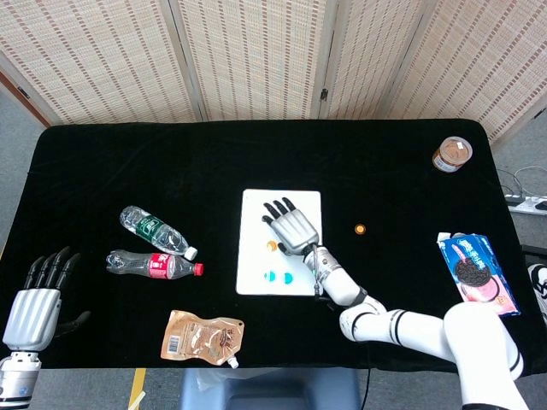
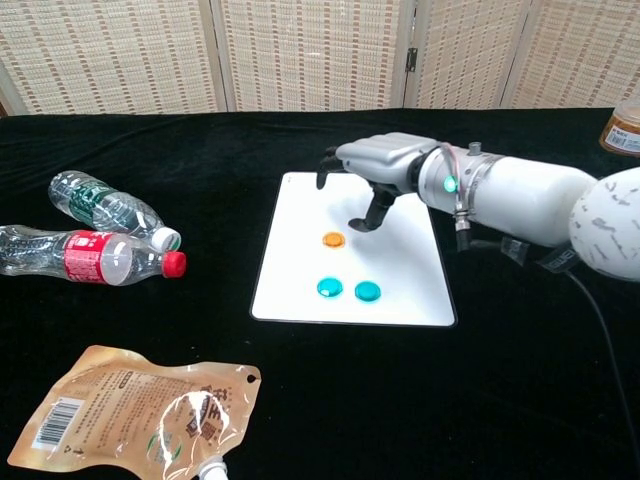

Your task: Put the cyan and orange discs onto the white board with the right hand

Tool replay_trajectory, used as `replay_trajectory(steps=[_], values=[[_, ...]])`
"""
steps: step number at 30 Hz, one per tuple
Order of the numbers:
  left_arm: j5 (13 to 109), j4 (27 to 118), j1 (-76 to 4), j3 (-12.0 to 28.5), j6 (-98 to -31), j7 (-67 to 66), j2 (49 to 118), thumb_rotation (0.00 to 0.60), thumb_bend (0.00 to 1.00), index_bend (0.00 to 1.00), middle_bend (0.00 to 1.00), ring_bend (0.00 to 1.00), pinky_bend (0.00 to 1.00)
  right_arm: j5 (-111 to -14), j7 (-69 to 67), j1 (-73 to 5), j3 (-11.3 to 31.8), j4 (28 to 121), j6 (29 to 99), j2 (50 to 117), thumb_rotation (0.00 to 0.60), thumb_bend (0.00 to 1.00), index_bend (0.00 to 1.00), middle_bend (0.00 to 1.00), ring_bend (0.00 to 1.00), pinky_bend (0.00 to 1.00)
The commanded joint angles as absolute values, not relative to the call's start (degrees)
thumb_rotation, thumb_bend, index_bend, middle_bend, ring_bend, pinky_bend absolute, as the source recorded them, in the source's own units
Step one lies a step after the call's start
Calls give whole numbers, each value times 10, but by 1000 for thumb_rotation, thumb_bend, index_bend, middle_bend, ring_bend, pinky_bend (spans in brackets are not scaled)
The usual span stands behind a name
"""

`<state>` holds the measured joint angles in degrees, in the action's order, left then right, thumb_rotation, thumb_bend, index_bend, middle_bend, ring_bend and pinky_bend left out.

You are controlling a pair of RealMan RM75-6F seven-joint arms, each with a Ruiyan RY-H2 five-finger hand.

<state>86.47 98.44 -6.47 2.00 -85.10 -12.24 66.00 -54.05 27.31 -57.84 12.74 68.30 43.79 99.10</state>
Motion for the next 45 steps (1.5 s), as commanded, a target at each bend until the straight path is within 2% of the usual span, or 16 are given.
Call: replay_trajectory(steps=[1,9,14,27,45], values=[[866,984,-66,20,-850,-122,661,600,195,67,35,35,0,-539,256,-554,122,690,454,961,600,429,292,65,0,0],[871,984,-69,20,-848,-125,664,600,196,67,35,35,0,-536,206,-486,96,688,471,898,600,428,327,73,0,0],[874,988,-71,21,-846,-129,665,600,195,66,35,35,0,-544,174,-456,79,663,464,886,600,429,334,75,0,0],[873,998,-73,21,-844,-141,663,600,196,67,35,35,0,-568,137,-447,78,590,431,921,600,440,370,85,0,0],[868,997,-75,22,-841,-143,664,600,195,66,35,35,0,-576,138,-444,87,561,413,939,600,442,424,103,0,0]])
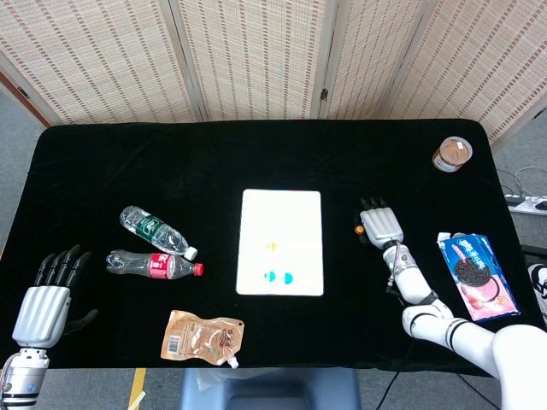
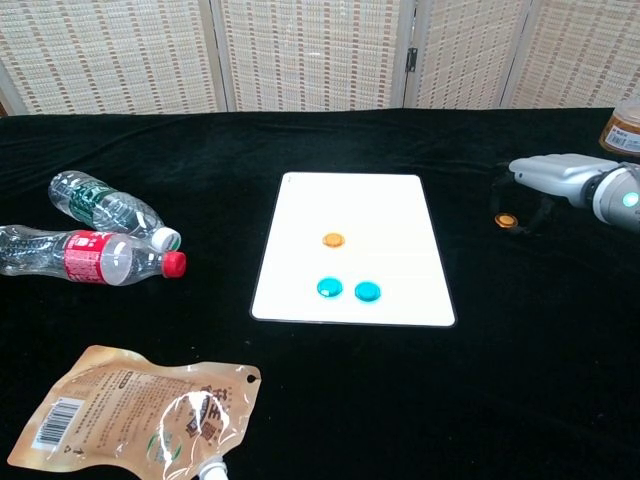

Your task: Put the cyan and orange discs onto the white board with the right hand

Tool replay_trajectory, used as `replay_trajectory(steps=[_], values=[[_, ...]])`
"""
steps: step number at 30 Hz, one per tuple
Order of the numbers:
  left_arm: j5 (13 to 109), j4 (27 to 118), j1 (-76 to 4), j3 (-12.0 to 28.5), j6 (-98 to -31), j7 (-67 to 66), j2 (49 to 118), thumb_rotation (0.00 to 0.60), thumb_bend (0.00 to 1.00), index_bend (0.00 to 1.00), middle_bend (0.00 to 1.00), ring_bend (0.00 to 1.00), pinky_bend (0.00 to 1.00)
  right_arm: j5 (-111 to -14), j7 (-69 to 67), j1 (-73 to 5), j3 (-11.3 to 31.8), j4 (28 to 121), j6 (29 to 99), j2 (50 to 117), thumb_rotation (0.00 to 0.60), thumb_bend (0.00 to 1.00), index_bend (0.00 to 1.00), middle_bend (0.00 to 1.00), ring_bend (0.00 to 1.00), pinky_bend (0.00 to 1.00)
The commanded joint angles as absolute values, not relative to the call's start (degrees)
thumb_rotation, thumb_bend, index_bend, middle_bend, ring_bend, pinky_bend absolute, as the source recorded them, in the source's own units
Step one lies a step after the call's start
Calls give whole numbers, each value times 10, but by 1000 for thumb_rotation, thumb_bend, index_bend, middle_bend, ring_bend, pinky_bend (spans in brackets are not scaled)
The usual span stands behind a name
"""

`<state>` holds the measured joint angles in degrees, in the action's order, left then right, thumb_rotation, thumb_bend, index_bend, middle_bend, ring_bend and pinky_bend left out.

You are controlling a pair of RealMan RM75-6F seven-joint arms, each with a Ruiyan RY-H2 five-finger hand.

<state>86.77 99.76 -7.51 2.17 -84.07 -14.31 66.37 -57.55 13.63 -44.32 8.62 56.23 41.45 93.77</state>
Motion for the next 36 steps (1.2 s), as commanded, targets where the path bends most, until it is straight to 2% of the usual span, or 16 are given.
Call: replay_trajectory(steps=[1,17,26,30,36], values=[[868,997,-75,22,-841,-142,664,600,195,66,35,35,0,-575,140,-444,87,560,413,939,600,442,430,105,0,0],[867,999,-77,23,-841,-144,663,600,196,66,35,35,0,-581,148,-439,97,587,425,920,600,461,496,133,0,0],[870,1005,-76,23,-845,-148,661,600,196,66,34,35,0,-636,154,-445,101,721,461,864,600,462,496,137,0,0],[872,1007,-75,22,-846,-149,660,600,196,66,34,35,0,-642,179,-462,103,766,457,866,600,462,496,138,0,0],[874,1007,-74,21,-848,-150,661,600,196,66,34,35,0,-617,227,-493,109,783,448,890,600,462,496,135,0,0]])
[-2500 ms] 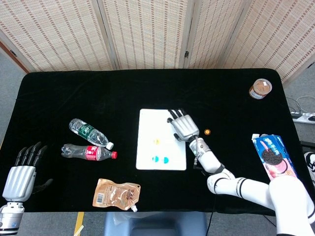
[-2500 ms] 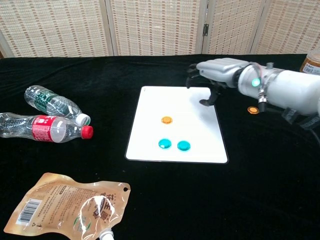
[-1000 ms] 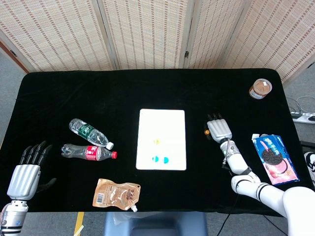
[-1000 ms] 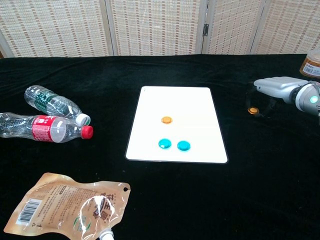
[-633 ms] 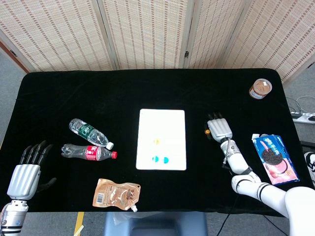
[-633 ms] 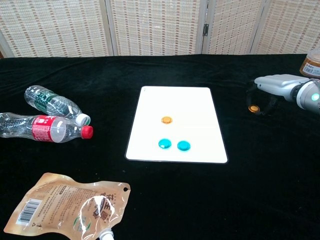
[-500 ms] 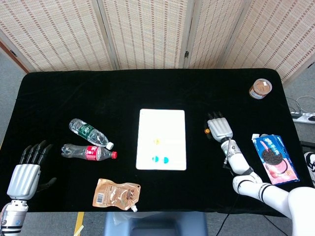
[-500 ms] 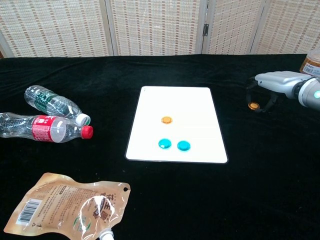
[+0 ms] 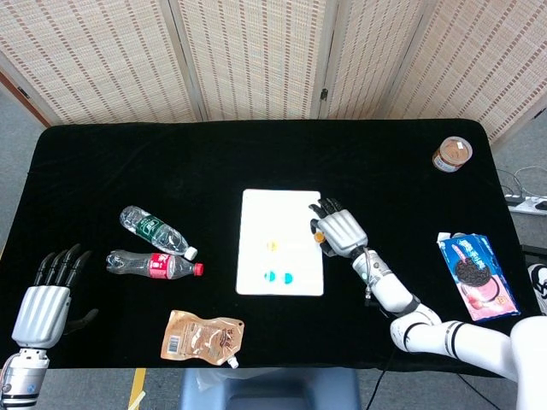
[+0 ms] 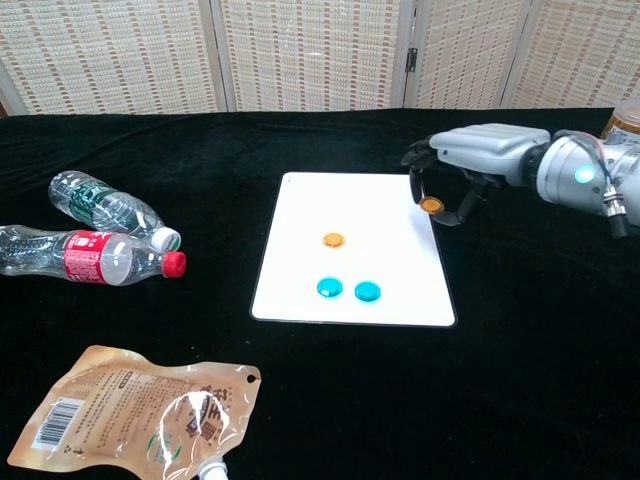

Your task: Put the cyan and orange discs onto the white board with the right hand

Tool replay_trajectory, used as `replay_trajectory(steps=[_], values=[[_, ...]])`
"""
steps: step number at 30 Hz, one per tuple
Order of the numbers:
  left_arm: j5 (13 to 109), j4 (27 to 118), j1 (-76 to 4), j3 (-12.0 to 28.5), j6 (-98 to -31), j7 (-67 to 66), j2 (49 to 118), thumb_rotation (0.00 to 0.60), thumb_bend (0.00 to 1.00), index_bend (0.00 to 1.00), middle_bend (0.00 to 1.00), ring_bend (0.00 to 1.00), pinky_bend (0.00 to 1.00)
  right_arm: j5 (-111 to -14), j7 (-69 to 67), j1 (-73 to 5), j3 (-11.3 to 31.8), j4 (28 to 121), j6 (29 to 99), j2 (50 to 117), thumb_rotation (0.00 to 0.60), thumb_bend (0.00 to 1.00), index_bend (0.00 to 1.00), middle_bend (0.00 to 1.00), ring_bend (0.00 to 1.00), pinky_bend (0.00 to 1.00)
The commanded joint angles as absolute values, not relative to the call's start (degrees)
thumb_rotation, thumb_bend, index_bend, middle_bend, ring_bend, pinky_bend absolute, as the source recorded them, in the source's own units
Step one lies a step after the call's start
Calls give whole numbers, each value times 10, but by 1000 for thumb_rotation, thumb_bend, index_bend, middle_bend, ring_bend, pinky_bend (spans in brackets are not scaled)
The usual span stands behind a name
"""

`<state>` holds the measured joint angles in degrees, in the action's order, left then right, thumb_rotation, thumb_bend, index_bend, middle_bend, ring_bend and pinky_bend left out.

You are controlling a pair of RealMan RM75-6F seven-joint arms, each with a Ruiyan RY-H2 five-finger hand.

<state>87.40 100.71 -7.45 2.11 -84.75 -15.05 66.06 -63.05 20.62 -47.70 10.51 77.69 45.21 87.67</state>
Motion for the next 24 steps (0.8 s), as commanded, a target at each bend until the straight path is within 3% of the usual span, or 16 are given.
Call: replay_trajectory(steps=[1,24], values=[[874,1007,-74,21,-848,-150,661,600,196,66,34,35,0,-612,234,-497,110,783,447,894,600,461,496,135,0,0],[867,992,-72,20,-844,-139,665,600,196,67,34,35,0,-537,292,-558,109,719,433,973,600,462,496,135,0,0]])
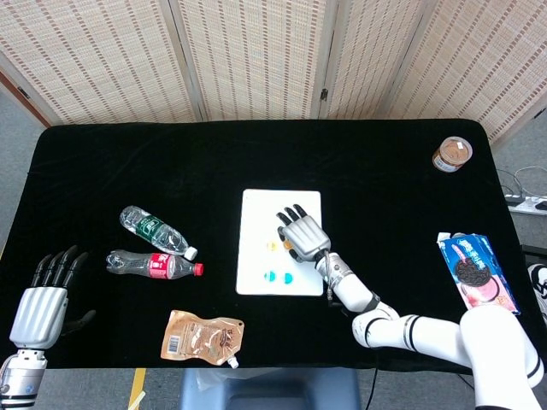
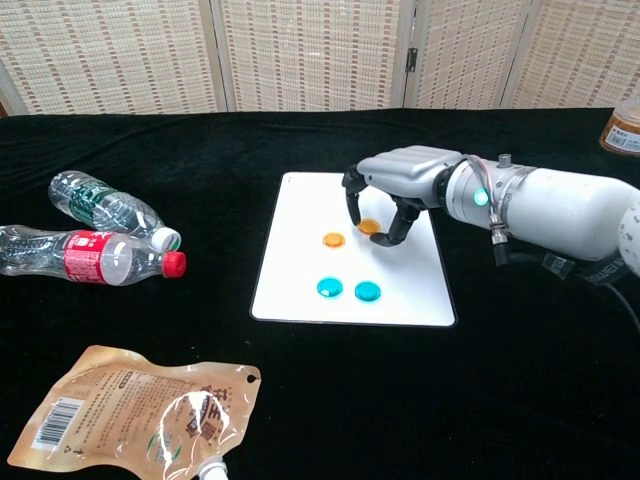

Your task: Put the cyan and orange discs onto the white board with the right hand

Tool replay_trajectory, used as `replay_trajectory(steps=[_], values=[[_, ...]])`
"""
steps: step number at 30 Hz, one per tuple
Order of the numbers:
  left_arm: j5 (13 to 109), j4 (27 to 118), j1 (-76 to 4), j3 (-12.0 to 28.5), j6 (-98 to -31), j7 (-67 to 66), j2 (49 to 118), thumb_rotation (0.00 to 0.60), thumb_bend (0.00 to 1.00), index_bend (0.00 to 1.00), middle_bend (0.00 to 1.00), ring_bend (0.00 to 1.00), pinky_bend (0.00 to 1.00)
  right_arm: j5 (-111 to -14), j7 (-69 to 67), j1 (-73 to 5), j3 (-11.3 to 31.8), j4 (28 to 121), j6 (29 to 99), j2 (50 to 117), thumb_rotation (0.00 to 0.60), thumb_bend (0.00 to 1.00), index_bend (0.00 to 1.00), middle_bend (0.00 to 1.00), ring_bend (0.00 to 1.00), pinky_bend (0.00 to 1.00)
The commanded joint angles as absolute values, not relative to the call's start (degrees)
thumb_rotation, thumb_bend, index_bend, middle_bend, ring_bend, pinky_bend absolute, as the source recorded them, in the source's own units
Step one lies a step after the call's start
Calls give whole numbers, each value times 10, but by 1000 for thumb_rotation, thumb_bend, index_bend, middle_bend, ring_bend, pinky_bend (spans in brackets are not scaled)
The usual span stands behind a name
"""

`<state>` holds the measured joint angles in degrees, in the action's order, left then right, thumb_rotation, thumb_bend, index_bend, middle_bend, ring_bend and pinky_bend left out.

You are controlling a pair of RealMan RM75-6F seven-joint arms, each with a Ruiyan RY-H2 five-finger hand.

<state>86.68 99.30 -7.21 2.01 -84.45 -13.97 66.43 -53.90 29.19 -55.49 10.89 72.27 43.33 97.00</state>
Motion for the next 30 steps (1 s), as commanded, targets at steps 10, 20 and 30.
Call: replay_trajectory(steps=[10,20,30], values=[[866,989,-72,20,-844,-135,665,600,195,66,34,35,0,-533,293,-566,105,709,435,984,600,462,496,135,0,0],[863,985,-71,20,-844,-131,665,600,195,66,34,35,0,-534,291,-566,98,699,436,990,600,462,423,125,0,0],[863,984,-72,21,-843,-129,665,600,196,66,34,35,0,-552,267,-557,101,709,451,978,600,462,357,123,0,0]])
